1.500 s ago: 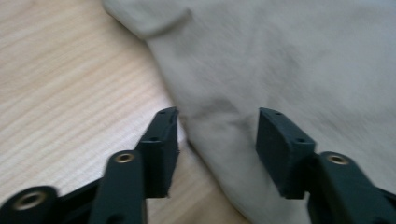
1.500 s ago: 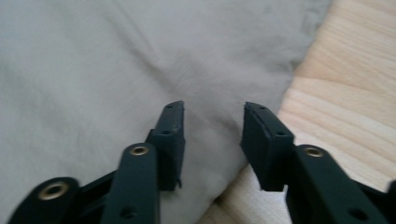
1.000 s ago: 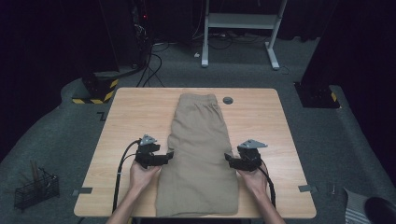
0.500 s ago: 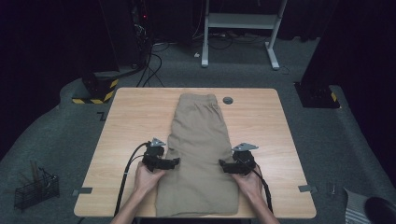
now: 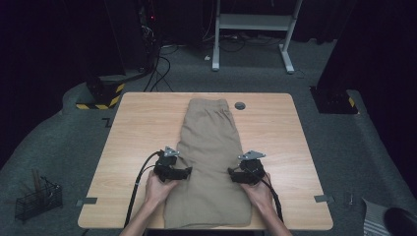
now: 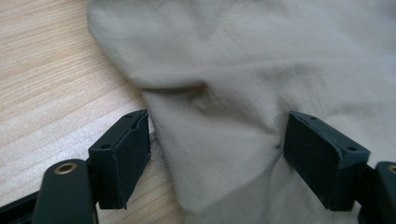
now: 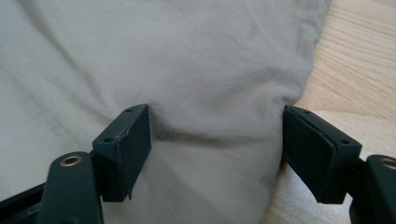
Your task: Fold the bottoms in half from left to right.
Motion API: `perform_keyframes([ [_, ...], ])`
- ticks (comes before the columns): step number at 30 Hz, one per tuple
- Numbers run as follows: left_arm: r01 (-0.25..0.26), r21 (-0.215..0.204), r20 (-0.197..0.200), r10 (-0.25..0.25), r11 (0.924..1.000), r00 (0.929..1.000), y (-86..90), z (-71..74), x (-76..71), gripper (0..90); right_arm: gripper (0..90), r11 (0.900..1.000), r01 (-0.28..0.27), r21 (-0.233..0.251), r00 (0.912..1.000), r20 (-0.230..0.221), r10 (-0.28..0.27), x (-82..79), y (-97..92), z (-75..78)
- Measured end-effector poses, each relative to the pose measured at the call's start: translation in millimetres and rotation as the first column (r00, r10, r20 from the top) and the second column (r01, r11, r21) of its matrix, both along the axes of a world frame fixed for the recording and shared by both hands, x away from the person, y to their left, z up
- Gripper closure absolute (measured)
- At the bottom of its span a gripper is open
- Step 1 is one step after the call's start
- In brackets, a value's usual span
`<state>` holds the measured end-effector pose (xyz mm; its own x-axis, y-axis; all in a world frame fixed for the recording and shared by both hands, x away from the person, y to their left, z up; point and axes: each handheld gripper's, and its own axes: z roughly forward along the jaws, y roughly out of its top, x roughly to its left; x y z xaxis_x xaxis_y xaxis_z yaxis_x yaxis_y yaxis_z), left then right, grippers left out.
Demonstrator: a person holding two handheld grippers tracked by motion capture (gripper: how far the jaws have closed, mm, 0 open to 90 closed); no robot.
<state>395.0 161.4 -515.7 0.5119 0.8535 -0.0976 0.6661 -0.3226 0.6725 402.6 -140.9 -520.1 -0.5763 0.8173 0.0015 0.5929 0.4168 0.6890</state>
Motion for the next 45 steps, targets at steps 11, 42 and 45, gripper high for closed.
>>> perform_keyframes([
  [11,0.041,0.033,0.064,-0.043,0.9986,0.9970,-3.3,-1.4,-5.1,47.2,47.1,0.9991,-0.041,0.004,0.9991,0.005,0.041,-4.9,4.2,2.2],
  [42,0.104,-0.101,0.081,-0.096,0.9895,0.9921,11.5,2.5,-9.3,82.1,86.9,0.9910,-0.131,0.029,0.9907,0.041,0.129,-15.8,2.8,4.8],
  [45,0.106,-0.122,0.092,-0.095,0.9868,0.9912,13.2,5.2,-12.1,82.3,86.8,0.9900,-0.133,0.047,0.9900,0.053,0.130,-19.6,0.0,8.9],
])
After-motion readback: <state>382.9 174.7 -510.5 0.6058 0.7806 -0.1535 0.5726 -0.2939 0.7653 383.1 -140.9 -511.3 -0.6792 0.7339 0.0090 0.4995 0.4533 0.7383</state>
